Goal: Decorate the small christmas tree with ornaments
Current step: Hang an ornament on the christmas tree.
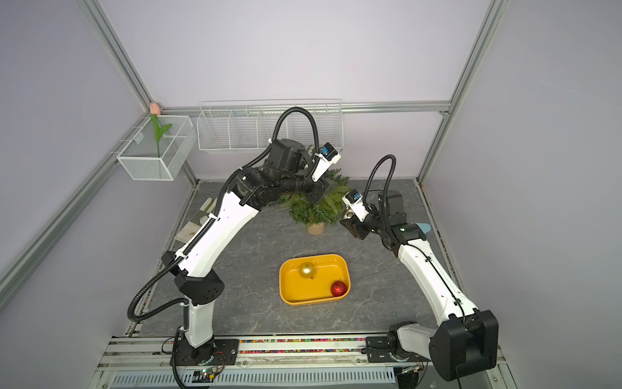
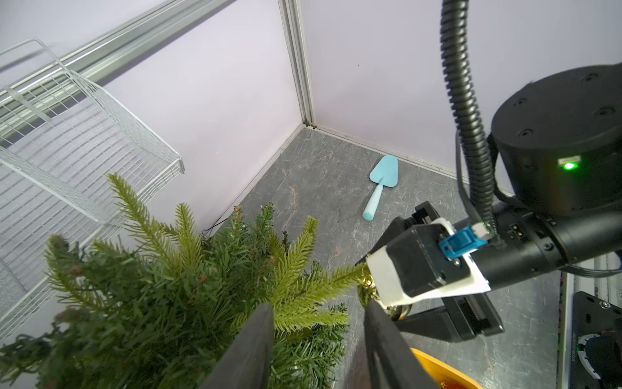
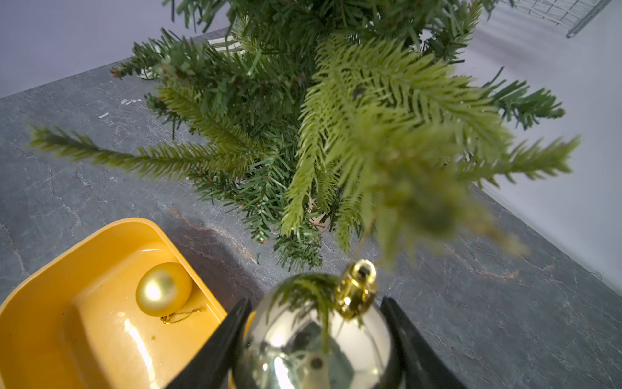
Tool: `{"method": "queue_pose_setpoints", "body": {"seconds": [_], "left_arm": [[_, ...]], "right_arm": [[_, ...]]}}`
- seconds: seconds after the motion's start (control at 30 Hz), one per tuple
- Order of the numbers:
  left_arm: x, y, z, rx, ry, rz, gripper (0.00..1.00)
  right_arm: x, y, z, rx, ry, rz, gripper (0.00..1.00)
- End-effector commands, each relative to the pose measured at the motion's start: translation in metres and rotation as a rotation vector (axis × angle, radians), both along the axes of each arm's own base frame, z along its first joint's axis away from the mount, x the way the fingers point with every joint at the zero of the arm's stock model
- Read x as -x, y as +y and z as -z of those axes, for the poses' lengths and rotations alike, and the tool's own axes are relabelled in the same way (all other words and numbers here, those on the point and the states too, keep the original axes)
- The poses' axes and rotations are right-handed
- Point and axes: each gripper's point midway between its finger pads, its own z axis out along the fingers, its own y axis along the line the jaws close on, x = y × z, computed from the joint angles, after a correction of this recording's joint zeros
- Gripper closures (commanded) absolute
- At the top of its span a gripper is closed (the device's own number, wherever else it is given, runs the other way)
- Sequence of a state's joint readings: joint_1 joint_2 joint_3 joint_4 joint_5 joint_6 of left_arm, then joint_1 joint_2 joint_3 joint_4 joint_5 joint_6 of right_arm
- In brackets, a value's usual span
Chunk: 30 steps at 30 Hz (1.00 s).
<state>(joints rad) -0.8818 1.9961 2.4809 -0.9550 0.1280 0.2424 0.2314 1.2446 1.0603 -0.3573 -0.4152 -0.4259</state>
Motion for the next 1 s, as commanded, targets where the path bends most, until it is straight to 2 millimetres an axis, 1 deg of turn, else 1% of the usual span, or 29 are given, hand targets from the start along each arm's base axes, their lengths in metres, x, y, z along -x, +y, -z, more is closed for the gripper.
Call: {"method": "queue_pose_setpoints", "body": {"seconds": [0.0,0.03,0.1,0.17,0.2,0.23,0.27,0.3,0.33,0.37,0.43,0.5,0.6,0.67,0.97], "left_arm": [[0.0,-0.001,0.008,-0.011,0.024,-0.009,0.54],[0.0,-0.001,0.009,-0.015,0.027,-0.009,0.54],[0.0,-0.001,0.009,-0.014,0.027,-0.008,0.54],[0.0,-0.002,0.009,-0.012,0.026,-0.005,0.54],[0.001,-0.002,0.009,-0.012,0.024,-0.004,0.54],[0.0,-0.002,0.008,-0.012,0.024,-0.004,0.54],[0.0,-0.003,0.008,-0.01,0.023,-0.004,0.54],[0.001,-0.002,0.007,-0.008,0.024,-0.005,0.54],[0.001,-0.002,0.007,-0.007,0.023,-0.003,0.54],[0.001,-0.002,0.006,-0.004,0.023,-0.003,0.54],[0.002,-0.002,0.006,-0.005,0.023,-0.001,0.53],[0.001,-0.002,0.007,-0.006,0.024,-0.001,0.53],[0.001,-0.002,0.006,-0.005,0.022,-0.001,0.53],[0.001,-0.003,0.007,-0.006,0.023,0.001,0.53],[0.001,-0.003,0.006,-0.004,0.019,0.002,0.53]], "right_arm": [[0.005,-0.001,0.0,-0.008,-0.003,0.007,0.94],[0.005,-0.002,0.001,-0.007,-0.001,0.01,0.93],[0.005,-0.002,0.001,-0.013,-0.008,0.014,0.88],[0.006,-0.001,-0.001,-0.021,-0.018,0.013,0.87],[0.006,-0.001,-0.002,-0.026,-0.02,0.009,0.85],[0.007,0.0,-0.003,-0.031,-0.023,0.005,0.8],[0.007,0.0,-0.004,-0.036,-0.024,0.007,0.74],[0.007,0.001,-0.007,-0.044,-0.029,0.005,0.63],[0.007,0.001,-0.009,-0.051,-0.035,0.004,0.57],[0.008,0.002,-0.011,-0.057,-0.04,0.004,0.55],[0.008,0.003,-0.014,-0.068,-0.049,0.003,0.44],[0.008,0.002,-0.016,-0.075,-0.056,0.007,0.35],[0.007,0.001,-0.018,-0.081,-0.067,0.015,0.27],[0.007,0.002,-0.018,-0.086,-0.071,0.016,0.23],[0.005,-0.001,-0.02,-0.086,-0.078,0.036,0.21]]}}
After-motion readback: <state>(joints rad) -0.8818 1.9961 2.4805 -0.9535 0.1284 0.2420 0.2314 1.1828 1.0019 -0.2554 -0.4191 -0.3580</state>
